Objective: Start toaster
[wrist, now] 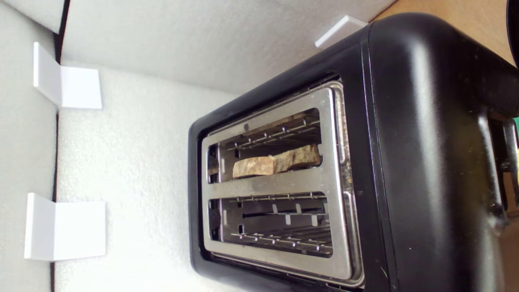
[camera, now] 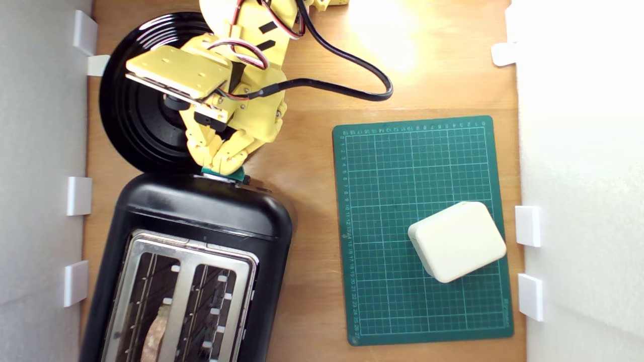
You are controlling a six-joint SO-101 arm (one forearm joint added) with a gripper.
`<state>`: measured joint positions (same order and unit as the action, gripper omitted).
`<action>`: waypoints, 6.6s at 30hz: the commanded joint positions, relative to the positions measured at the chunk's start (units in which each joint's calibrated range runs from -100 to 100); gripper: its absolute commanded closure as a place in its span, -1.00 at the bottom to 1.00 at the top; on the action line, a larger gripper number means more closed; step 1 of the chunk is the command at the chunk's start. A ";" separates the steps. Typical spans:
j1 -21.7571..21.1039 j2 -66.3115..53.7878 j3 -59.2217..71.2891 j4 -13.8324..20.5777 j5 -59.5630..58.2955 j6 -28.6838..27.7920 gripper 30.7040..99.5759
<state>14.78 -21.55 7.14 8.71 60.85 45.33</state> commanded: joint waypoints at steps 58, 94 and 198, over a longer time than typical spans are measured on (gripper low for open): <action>1.81 12.89 25.80 -2.15 -24.58 -0.37 0.98; 3.00 18.47 52.16 -3.27 -51.73 -0.32 0.98; -5.65 -18.08 19.99 -4.31 -11.73 1.04 0.98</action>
<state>12.16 -30.47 24.37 4.86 49.36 47.32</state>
